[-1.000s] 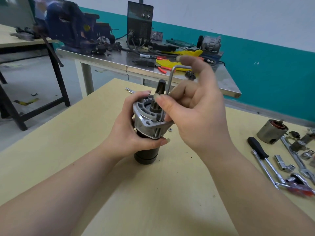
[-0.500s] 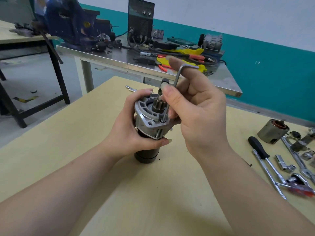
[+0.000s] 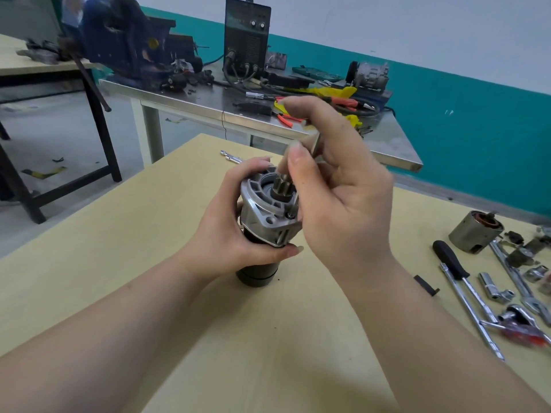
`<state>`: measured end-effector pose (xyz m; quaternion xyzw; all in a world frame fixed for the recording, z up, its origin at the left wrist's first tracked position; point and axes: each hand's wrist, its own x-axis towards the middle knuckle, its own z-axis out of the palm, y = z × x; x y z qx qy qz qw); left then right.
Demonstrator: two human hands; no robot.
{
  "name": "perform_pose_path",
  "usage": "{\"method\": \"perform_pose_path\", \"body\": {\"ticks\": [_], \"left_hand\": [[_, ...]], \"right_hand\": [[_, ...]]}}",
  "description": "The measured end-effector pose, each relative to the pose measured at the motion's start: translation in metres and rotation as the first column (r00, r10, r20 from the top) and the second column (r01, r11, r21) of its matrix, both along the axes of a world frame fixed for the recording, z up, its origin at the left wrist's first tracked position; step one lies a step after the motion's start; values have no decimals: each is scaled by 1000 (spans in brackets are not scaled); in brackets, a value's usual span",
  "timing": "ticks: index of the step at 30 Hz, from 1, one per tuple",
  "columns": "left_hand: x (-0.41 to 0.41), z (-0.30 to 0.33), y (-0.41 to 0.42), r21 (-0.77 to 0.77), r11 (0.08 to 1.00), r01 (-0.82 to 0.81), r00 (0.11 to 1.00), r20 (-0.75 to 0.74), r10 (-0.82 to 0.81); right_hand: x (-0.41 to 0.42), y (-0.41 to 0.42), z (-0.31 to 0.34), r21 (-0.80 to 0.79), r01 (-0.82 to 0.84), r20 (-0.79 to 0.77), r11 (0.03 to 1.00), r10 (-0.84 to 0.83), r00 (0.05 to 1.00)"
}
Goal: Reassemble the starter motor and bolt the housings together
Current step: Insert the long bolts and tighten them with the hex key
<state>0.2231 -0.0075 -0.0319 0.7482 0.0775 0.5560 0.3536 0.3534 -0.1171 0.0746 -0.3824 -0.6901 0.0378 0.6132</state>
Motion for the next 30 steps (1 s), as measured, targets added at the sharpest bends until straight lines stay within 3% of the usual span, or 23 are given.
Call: {"method": "perform_pose_path", "body": {"ticks": [4,8,10,12,14,16,19,25,28,30], "left_hand": [[-2,0,0,-29,1000,-10,1000,-8,10],[-2,1,0,-8,1000,-28,999,-30,28],[-2,1,-1,14,999,-30,999,-36,30],[-3,1,-1,14,999,-32,999,-31,32],[-4,1,-2,-16,1000,-24,1000,-18,23],[-4,2,-2,-36,999,-28,999,-18,27],[-3,1,-2,-16,1000,-21,999,-32,21],[-2,0,2,23,1000,7,1000,-20,-7],[-2,-1,3,12,1000,25,1000,-10,-25],[-3,-1,2,11,1000,22,1000,-7,-22]], "right_hand": [[16,-10,31,-165,-73,94,984,89,992],[17,-2,64,-209,182,368,961,-95,925],[12,3,68,-277,256,398,926,-132,908],[10,3,65,-450,121,190,885,-38,981],[11,-2,62,-546,-106,-95,831,64,993],[13,-5,54,-532,-271,-287,802,130,949],[6,-10,38,-336,-327,-486,883,135,863],[-19,-14,12,-80,-165,-616,983,82,784],[-15,-12,13,-105,-268,-605,958,152,782],[-1,-8,20,-204,-396,-514,896,246,822]]}}
